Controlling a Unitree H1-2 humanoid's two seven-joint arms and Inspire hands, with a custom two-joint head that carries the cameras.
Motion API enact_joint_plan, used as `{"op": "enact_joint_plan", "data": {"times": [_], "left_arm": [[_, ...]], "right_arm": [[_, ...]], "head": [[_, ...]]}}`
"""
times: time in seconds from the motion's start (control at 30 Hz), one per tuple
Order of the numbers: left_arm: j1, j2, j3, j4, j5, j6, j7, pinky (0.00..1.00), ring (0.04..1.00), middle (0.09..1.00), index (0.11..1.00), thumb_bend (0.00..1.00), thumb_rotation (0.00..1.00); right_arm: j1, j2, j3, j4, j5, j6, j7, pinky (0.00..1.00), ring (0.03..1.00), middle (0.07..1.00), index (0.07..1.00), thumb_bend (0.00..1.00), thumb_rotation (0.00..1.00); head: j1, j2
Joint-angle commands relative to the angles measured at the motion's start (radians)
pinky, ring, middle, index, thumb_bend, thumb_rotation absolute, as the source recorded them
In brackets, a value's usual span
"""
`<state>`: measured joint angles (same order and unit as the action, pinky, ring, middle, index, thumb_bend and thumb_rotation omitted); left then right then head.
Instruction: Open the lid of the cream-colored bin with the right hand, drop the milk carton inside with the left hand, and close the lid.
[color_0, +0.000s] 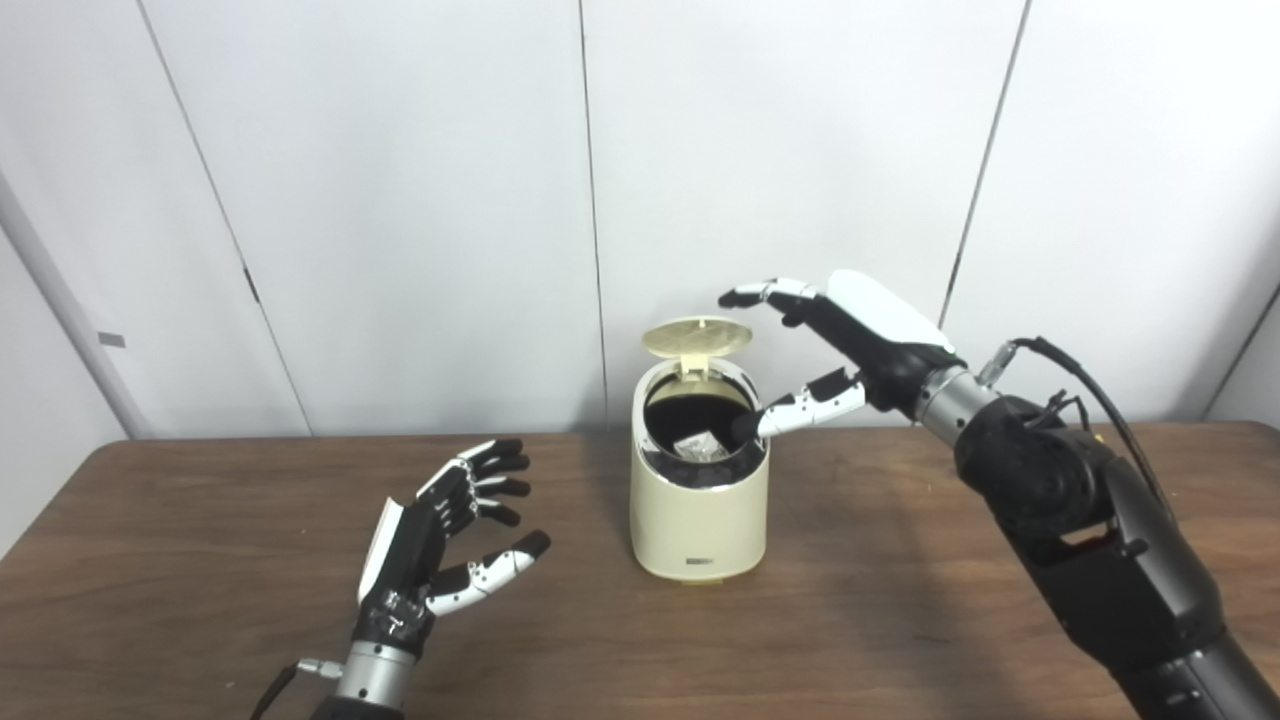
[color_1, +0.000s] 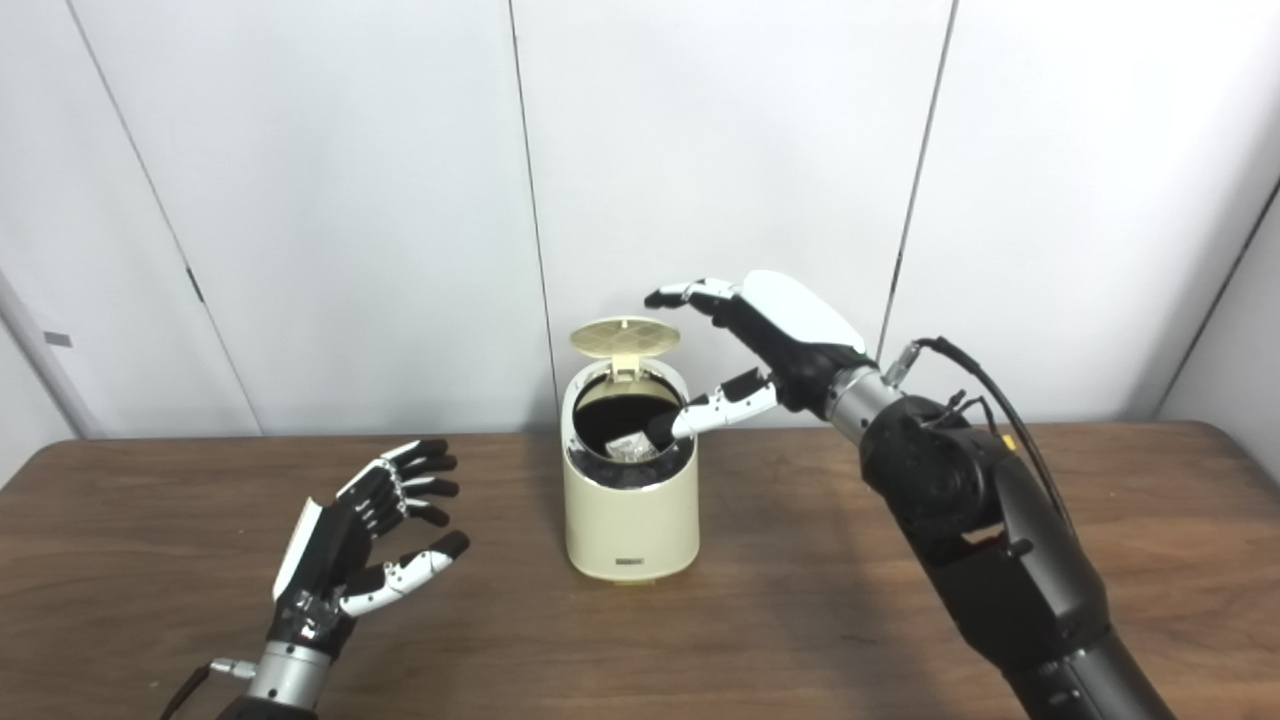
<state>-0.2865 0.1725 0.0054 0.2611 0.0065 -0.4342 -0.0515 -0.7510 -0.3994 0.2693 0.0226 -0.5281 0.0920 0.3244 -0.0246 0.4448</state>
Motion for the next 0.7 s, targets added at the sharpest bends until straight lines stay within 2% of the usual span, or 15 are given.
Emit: {"op": "enact_joint_plan", "data": {"times": [0.0, 0.3, 0.67], "left_arm": [[-0.029, 0.003, 0.01, -0.01, 0.006, -0.035, 0.008, 0.57, 0.688, 0.764, 0.809, 0.64, 0.14], [-0.042, 0.0, 0.014, 0.0, -0.004, -0.035, 0.002, 0.57, 0.683, 0.762, 0.804, 0.62, 0.1], [-0.048, -0.009, 0.019, 0.003, -0.002, -0.035, 0.008, 0.57, 0.677, 0.754, 0.798, 0.65, 0.17]], "right_arm": [[-0.07, -0.028, -0.003, -0.025, -0.013, -0.043, 0.005, 0.79, 0.936, 0.857, 0.824, 0.75, 0.49], [-0.071, -0.035, 0.004, -0.059, -0.013, -0.086, 0.043, 0.82, 0.945, 0.861, 0.831, 0.77, 0.52], [-0.057, -0.029, -0.005, -0.119, 0.008, -0.091, 0.082, 0.84, 0.962, 0.866, 0.84, 0.77, 0.5]], "head": [[-0.002, 0.001], [0.003, 0.007], [0.006, 0.014]]}}
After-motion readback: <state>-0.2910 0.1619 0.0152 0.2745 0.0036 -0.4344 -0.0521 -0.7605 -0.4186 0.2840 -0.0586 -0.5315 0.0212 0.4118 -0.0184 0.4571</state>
